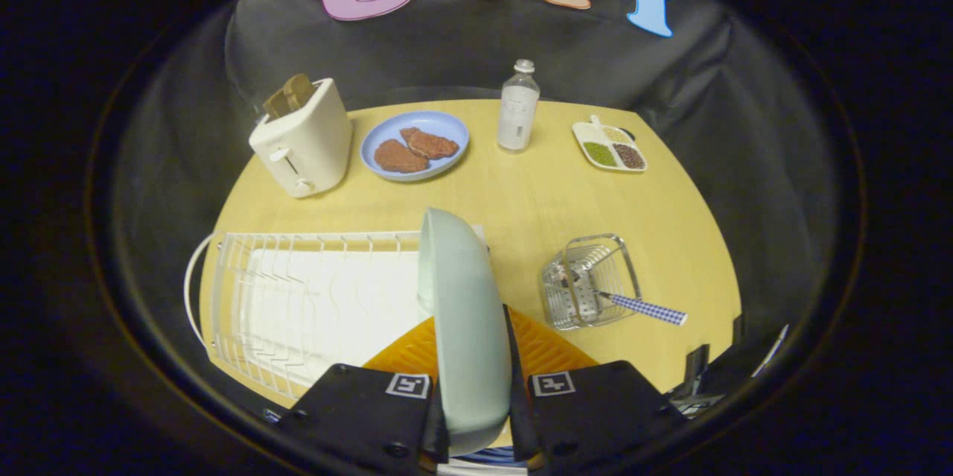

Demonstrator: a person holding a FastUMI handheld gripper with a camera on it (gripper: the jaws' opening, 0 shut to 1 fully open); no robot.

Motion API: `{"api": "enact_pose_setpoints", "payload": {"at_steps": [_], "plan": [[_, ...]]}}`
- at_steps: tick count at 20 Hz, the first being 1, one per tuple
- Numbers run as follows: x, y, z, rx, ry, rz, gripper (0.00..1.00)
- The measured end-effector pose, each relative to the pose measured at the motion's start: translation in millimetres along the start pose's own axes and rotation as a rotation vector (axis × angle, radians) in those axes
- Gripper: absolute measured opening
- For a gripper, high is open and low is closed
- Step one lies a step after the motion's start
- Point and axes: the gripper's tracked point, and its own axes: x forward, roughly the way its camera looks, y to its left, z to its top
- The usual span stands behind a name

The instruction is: Take the plate from the dish rack, then take the spoon from the basket and place it into the plate.

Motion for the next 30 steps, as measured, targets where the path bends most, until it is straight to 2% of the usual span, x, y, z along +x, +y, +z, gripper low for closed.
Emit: {"api": "enact_pose_setpoints", "payload": {"at_steps": [3, 6, 9, 11, 14, 17, 19, 21, 23, 25, 28, 30], "plan": [[-6, -1, 1, 0.018, -0.025, -0.030, 0.33], [-16, 0, 5, -0.023, -0.040, -0.066, 0.31], [-28, -7, 22, -0.084, -0.078, -0.138, 0.31], [-43, -1, 34, -0.068, -0.105, -0.125, 0.31], [-62, 7, 44, 0.063, -0.126, -0.011, 0.31], [-92, 8, 42, 0.252, -0.134, 0.169, 0.31], [-116, -8, 36, 0.395, -0.157, 0.282, 0.31], [-136, -41, 27, 0.512, -0.220, 0.348, 0.31], [-147, -83, 12, 0.612, -0.306, 0.372, 0.31], [-144, -129, -29, 0.718, -0.345, 0.352, 0.31], [-111, -176, -100, 0.882, -0.293, 0.321, 0.31], [-84, -191, -131, 0.983, -0.262, 0.327, 0.31]]}}
